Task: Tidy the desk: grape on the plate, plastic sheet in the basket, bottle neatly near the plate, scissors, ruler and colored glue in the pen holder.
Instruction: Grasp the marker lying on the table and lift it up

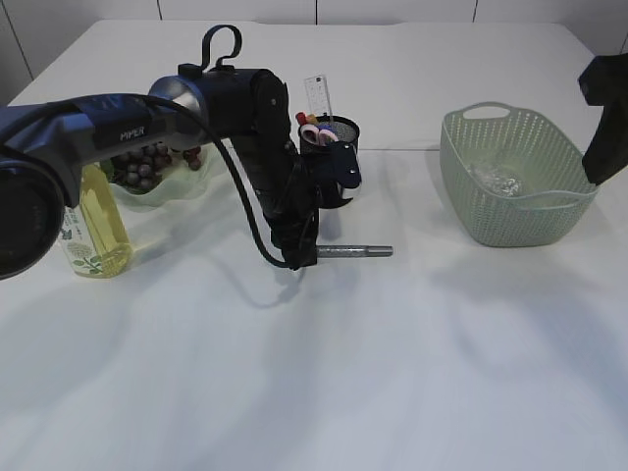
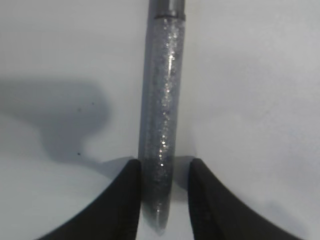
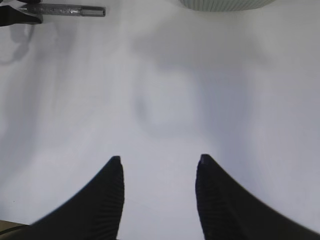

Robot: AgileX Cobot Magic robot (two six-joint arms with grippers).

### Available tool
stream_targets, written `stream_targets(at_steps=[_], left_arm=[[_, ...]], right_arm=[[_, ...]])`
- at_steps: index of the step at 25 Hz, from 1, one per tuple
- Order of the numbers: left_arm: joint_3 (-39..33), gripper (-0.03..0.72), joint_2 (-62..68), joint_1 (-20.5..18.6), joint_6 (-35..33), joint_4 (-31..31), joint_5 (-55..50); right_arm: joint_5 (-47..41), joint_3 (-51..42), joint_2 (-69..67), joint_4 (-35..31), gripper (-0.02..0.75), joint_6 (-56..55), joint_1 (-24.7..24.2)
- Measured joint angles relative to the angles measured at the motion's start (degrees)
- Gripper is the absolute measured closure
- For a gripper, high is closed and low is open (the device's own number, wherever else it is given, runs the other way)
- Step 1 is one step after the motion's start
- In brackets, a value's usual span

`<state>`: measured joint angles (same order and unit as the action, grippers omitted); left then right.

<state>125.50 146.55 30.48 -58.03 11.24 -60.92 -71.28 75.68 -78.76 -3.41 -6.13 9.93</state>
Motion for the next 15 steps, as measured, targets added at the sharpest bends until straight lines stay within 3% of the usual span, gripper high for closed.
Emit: stream_targets(at_steps=[5,15], left_arm=[[0.1,0.47,0.0,0.0,0.0,0.1,-0.2],[0.2,0.578,0.1,0.0,0.0,0.8,-3.0]], right_arm=[[0.0,0.0,0.0,0.0,0.358,0.0,0.0],[0.0,0.0,0.0,0.0,0.358,0.0,0.0]])
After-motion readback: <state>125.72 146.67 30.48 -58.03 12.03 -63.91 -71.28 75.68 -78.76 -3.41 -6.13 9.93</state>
